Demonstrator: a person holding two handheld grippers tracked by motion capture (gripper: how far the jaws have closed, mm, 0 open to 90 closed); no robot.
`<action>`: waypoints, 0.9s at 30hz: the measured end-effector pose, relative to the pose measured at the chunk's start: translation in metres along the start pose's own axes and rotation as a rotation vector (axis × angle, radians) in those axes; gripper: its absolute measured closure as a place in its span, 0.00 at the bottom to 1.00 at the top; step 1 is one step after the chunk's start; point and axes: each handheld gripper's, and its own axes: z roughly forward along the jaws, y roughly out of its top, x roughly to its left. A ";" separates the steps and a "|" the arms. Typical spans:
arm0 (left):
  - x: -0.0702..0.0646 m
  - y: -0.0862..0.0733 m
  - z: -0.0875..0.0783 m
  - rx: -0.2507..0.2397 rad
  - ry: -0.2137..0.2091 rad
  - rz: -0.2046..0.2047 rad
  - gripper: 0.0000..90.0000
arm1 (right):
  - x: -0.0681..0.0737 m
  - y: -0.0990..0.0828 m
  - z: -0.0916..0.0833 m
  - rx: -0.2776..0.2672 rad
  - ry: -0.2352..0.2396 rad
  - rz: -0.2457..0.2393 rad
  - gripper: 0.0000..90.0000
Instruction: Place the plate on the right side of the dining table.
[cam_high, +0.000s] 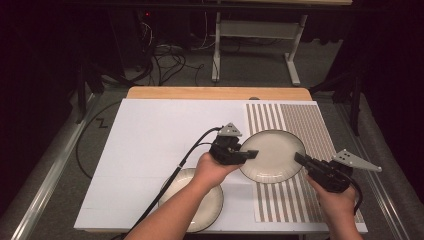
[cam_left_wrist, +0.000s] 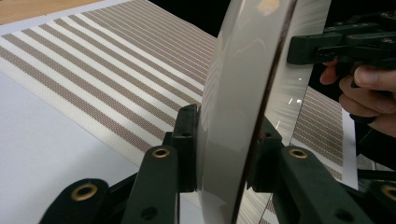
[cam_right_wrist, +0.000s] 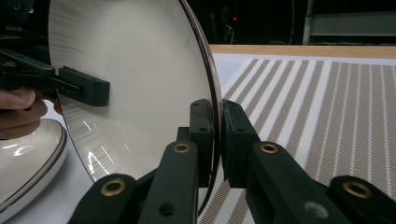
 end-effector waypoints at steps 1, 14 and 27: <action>-0.001 0.001 0.003 0.004 -0.001 0.002 0.78 | -0.002 -0.001 -0.001 -0.002 -0.006 0.004 0.96; -0.008 0.016 0.037 0.041 0.014 0.009 0.75 | -0.023 -0.007 -0.015 -0.006 -0.081 0.032 0.96; -0.011 0.027 0.070 0.071 0.009 0.002 0.73 | -0.042 -0.012 -0.026 -0.011 -0.151 0.053 0.95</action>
